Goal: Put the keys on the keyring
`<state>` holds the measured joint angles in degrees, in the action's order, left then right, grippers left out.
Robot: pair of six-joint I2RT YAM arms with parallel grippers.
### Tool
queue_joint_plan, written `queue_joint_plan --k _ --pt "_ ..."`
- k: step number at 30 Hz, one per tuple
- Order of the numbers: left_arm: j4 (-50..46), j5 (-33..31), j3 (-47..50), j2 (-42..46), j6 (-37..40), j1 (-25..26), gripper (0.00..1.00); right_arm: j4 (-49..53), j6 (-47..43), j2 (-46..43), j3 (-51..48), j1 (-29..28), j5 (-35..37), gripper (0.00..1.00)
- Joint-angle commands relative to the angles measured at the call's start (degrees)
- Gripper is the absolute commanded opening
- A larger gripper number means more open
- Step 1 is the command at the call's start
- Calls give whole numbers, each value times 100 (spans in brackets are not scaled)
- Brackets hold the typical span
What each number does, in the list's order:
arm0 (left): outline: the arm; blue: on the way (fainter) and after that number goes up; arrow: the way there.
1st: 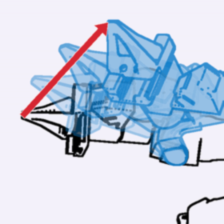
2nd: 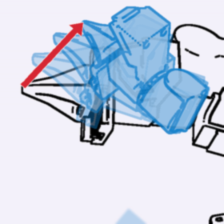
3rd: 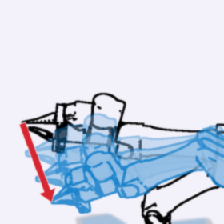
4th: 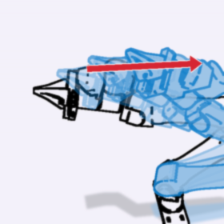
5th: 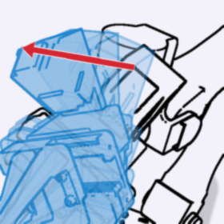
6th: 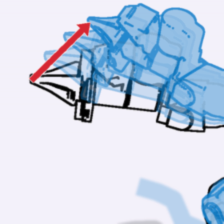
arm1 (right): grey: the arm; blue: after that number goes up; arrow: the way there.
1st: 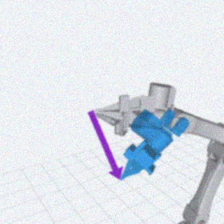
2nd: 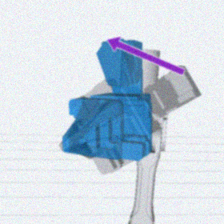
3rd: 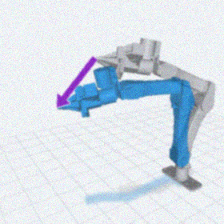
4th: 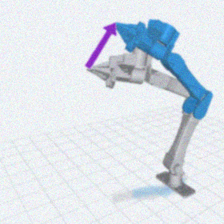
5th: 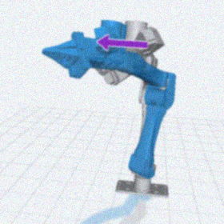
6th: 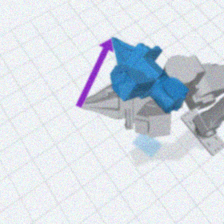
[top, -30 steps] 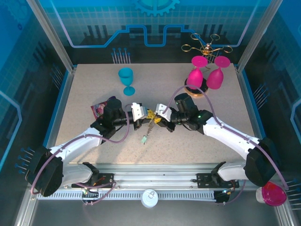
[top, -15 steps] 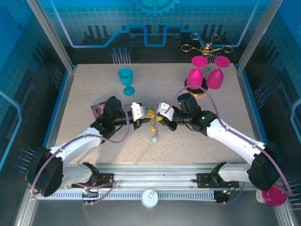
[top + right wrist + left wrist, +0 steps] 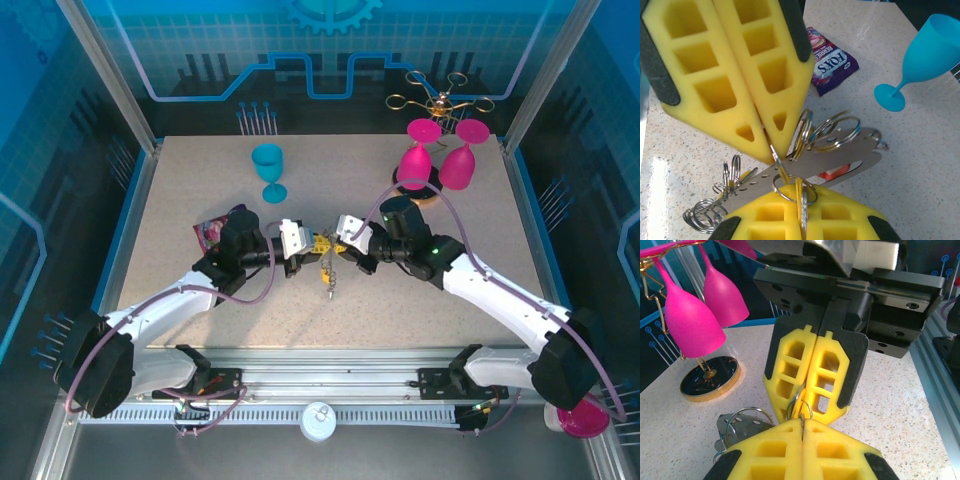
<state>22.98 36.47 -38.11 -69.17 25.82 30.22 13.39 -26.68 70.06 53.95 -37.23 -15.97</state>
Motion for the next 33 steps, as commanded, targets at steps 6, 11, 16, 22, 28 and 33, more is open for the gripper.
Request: queue_joint_plan --k 6,11,16,22,28,33 --pt "-330 208 -171 -80 204 -21 0 -363 -231 -431 -77 -47 275 0" --pt "-224 213 -179 -72 160 -9 0 -147 -377 -400 -164 -56 199 0" --pt "160 168 -109 -19 15 -17 0 55 -493 -207 -227 -133 -36 0" --pt "251 211 -125 -40 -62 -18 0 -12 -513 -37 -145 -297 -211 0" --pt "157 255 -134 -30 -25 -18 0 -230 -426 29 -83 -310 103 0" --pt "-245 348 -163 -37 224 -15 0 -532 -220 -131 -123 -144 495 0"
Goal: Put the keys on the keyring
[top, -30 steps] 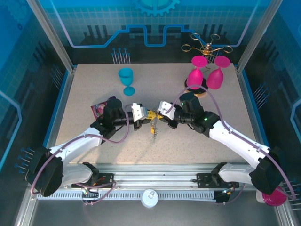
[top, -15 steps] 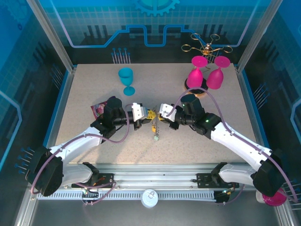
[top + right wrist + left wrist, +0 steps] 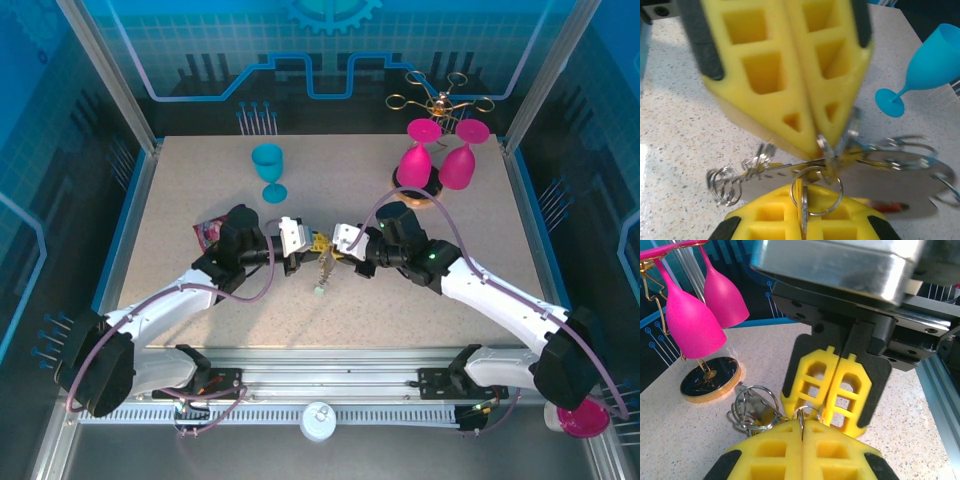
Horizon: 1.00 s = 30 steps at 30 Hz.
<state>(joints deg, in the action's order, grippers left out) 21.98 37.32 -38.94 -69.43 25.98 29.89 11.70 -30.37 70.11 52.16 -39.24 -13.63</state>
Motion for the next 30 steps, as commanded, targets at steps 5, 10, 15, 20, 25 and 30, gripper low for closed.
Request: queue_joint_plan --k 5,10,15,20,25,30 --pt "-320 492 -144 -55 325 19 0 -29 76 11 279 112 326 0" --pt "-332 451 -179 -95 325 24 0 30 128 100 317 75 68 0" --pt "-835 205 -279 -131 688 22 0 -38 93 -125 293 106 82 0" --pt "-897 97 -312 -194 698 18 0 104 25 -198 268 119 27 0" --pt "-1293 -182 -429 -255 919 26 0 209 -32 -372 288 110 -72 0" --pt "-1013 -92 -360 -215 762 25 0 455 -140 -327 254 111 -31 0"
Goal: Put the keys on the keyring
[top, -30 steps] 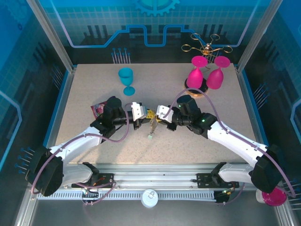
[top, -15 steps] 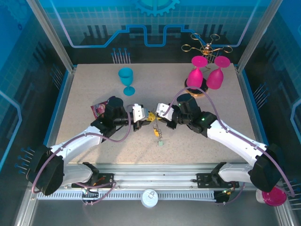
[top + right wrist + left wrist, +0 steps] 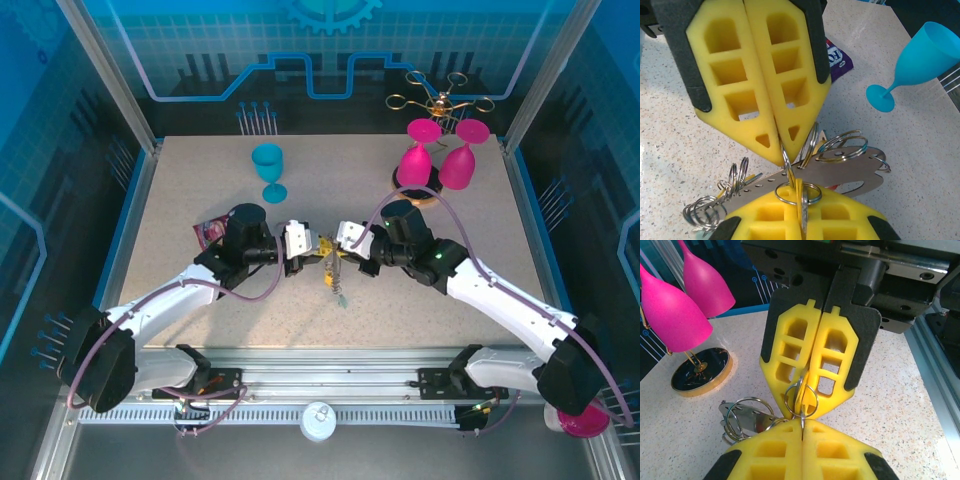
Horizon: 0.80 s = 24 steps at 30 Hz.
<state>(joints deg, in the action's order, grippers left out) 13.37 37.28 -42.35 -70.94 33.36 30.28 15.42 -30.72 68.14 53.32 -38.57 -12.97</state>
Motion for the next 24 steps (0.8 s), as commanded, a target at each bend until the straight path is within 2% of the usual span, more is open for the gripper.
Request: queue_joint_plan --k 1,9,17,24 --pt "-103 -49 -18 -61 -13 -16 0 85 -100 -89 104 38 -53 0" --pt "-27 142 -32 -8 -73 -21 0 56 66 221 56 42 323 0" --pt "412 267 46 -12 -353 -17 0 70 128 569 300 -156 -112 0" --pt "50 236 31 -47 -119 -17 0 -532 353 291 222 -51 -198 0"
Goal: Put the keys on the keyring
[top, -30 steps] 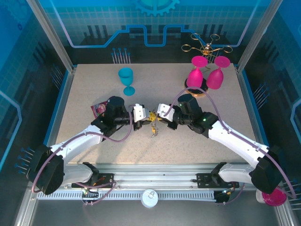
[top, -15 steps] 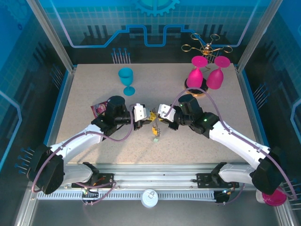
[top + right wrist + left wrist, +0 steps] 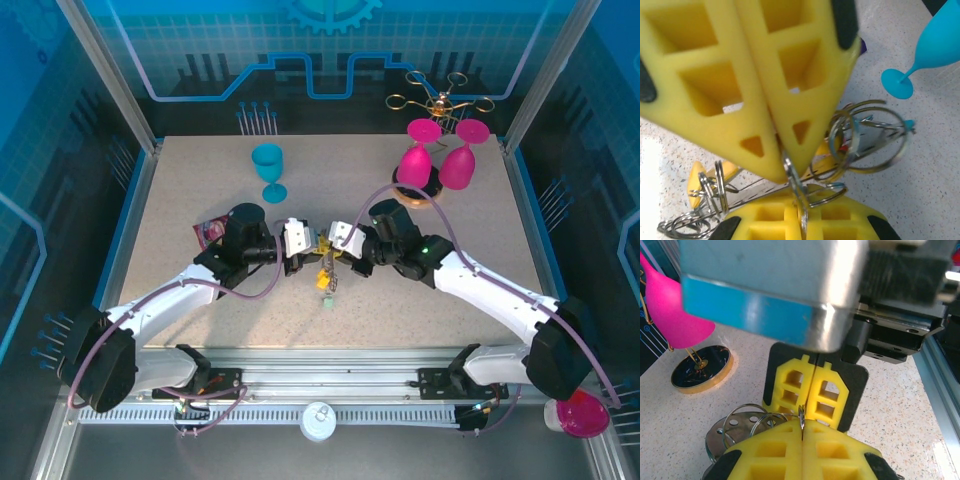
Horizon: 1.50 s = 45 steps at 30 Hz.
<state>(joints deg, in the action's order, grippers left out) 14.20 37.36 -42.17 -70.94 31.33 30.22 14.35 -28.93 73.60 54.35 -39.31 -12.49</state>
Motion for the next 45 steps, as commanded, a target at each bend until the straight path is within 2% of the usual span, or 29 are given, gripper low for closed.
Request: queue_joint_plan --k 1,6,17,22,27,29,33,36,38,40,42,43,45 --pt "-105 219 2 -52 128 -12 0 -564 196 -330 70 44 -249 0" --pt "-343 153 -22 -102 326 -9 0 -904 172 -686 -108 169 -186 0" --pt "-828 -62 -184 -170 751 -10 0 164 -498 -792 208 189 325 0" --pt "-892 -20 -238 -223 705 -12 0 558 -803 -743 452 85 537 0" --pt "-706 68 -227 -228 451 -14 0 999 -1227 -608 736 -134 1122 0" --pt "-468 87 -159 -198 295 -17 16 1153 -1402 -541 866 -226 1382 0" --pt "-14 177 5 -115 -37 -77 35 1455 -1767 -384 1112 -364 1864 0" --pt "420 164 187 44 -378 -133 53 1766 -2075 -206 1376 -458 2335 0" --pt "646 17 328 206 -580 -161 61 2011 -2339 -87 1552 -557 2702 0" --pt "1042 -258 556 387 -918 -196 71 2126 -2668 20 1643 -658 3174 0" --pt "1544 -749 840 601 -1301 -218 94 2134 -2946 96 1692 -734 3563 0" --pt "1841 -1060 1011 733 -1490 -240 98 2119 -3084 129 1723 -765 3746 0" --pt "2421 -1734 1336 951 -1911 -288 99 2059 -3298 208 1762 -805 3975 0"
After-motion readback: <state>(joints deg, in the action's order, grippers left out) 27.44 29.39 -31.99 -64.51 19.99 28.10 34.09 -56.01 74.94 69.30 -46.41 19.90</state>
